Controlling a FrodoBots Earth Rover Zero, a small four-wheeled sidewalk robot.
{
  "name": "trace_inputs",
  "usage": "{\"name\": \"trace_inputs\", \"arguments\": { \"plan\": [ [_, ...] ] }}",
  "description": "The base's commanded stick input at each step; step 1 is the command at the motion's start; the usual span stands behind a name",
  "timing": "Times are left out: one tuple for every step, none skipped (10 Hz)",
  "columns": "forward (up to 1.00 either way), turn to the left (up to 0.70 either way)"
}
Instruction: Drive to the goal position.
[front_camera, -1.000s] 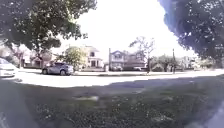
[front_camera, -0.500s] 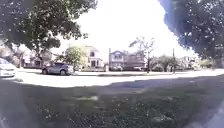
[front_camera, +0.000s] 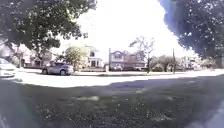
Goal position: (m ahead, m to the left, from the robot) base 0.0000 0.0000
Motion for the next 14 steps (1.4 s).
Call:
{"name": "trace_inputs", "arguments": {
  "plan": [
    [-0.08, 0.00],
    [-0.15, 0.00],
    [-0.52, 0.00],
    [-0.85, 0.01],
    [-0.85, 0.04],
    [-0.34, 0.34],
    [-0.03, 0.73],
    [-0.05, 0.64],
    [-0.05, 0.21],
    [-0.05, -0.38],
    [-0.05, -0.85],
    [-0.05, -0.85],
    [-0.05, -0.85],
    [-0.05, -0.85]
  ]
}}
